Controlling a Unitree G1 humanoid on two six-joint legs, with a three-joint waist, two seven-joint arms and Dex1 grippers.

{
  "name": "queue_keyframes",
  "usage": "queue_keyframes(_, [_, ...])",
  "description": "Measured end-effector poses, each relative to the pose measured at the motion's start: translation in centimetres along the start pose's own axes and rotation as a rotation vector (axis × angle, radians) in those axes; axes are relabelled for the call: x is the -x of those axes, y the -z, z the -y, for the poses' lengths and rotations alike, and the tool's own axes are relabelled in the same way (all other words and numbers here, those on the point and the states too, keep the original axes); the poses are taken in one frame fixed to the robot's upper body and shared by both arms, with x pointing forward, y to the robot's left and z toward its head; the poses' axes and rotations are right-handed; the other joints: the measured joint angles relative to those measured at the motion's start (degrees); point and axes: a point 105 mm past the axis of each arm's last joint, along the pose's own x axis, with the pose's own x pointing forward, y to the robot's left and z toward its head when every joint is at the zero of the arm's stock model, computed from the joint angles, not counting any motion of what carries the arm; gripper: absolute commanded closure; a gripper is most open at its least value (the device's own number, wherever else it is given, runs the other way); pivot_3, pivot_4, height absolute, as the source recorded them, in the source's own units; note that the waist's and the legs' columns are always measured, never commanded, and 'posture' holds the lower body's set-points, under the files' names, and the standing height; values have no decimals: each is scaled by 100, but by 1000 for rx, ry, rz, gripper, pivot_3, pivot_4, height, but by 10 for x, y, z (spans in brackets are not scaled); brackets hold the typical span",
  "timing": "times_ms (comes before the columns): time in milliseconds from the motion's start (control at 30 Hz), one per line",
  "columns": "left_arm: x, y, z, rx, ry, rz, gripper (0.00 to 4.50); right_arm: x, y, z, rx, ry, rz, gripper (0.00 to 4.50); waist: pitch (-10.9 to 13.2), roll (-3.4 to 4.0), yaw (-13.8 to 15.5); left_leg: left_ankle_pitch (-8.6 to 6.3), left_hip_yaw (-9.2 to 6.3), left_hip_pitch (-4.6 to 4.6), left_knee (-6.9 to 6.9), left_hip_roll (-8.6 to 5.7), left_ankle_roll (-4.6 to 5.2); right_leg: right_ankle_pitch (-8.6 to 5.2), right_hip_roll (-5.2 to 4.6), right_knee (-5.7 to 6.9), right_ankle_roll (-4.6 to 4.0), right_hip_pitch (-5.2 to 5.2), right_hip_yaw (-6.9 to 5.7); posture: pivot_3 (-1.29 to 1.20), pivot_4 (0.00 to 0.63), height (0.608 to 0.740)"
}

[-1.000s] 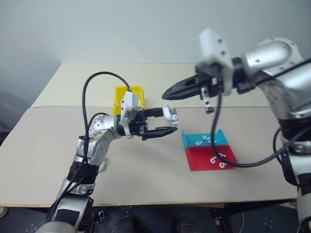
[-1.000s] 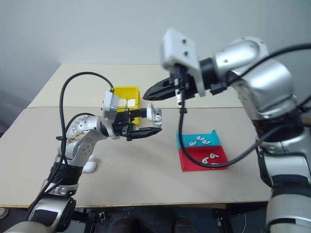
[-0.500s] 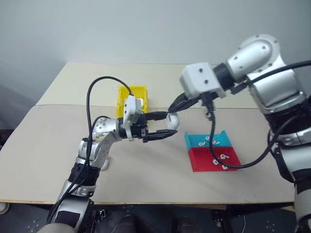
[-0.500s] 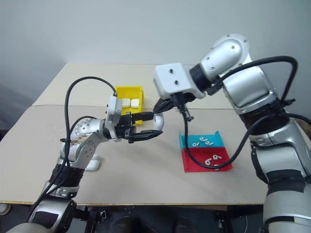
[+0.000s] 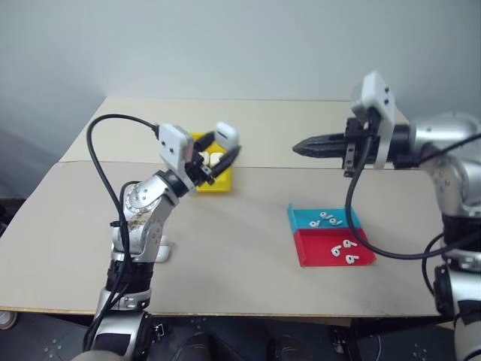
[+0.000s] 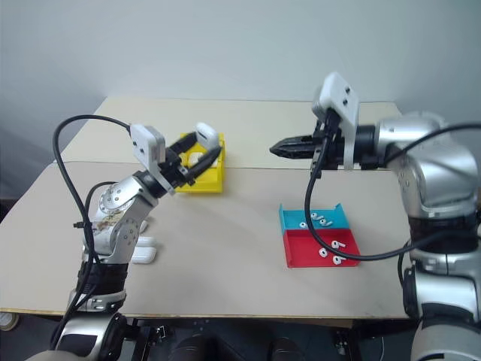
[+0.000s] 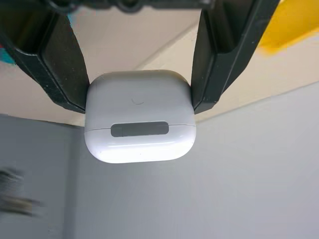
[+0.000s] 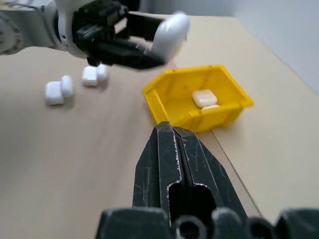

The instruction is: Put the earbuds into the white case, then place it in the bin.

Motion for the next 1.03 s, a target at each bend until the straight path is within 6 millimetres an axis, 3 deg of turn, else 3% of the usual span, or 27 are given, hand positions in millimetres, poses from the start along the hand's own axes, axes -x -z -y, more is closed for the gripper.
queue_keyframes(67, [-8,9,-17,-13,-128,-48,1724,-7,6,-4,-29,58,9,4486,0,0,-7,1,-2,0,-3,1,-2,0,3,2,0,-3,-2,0,150,740])
queue_keyframes(233, [-23,54,-44,-62,-325,-235,1724,-15,7,-10,-28,151,26,4486,0,0,-27,1,0,-3,-5,-2,-2,0,3,-8,1,-2,-3,0,150,740])
queue_keyframes(367, [-33,77,-50,-109,-389,-326,327,-19,5,-14,-35,165,45,4500,0,-1,-32,1,-2,-18,-4,-4,-2,0,2,-12,2,-9,-8,0,150,740])
queue_keyframes(400, [-34,79,-51,-115,-390,-329,58,-20,4,-16,-32,164,46,4500,0,-1,-41,1,-2,-21,-4,-4,-2,0,2,-12,3,-11,-8,0,150,740])
queue_keyframes(500, [-37,75,-48,-118,-374,-289,22,-19,5,-17,-35,166,49,4500,0,-1,-57,2,-2,-24,-3,-3,-3,1,2,-12,3,-13,-10,0,150,740])
queue_keyframes(633, [-33,52,-42,-110,-309,-177,22,-18,14,-20,-59,176,40,4500,0,0,-85,2,-2,-20,-4,-1,-4,0,2,-9,3,-12,-9,0,150,740])
queue_keyframes(800, [19,30,-44,-127,-169,-183,22,-14,45,-29,-79,210,43,4500,0,0,-158,9,0,-13,-7,3,-15,0,3,-4,3,-12,-2,0,150,740])
queue_keyframes(900, [73,19,-28,-112,-26,-255,22,-8,68,-35,-75,245,23,4500,1,0,-204,18,0,-11,-9,3,-31,-1,0,-8,5,-12,4,0,150,740])
queue_keyframes(1033, [123,-5,0,-101,141,-324,22,7,85,-42,-62,256,-9,4500,0,1,-157,1,-5,8,-13,3,-4,-3,1,-4,6,1,4,0,150,740])
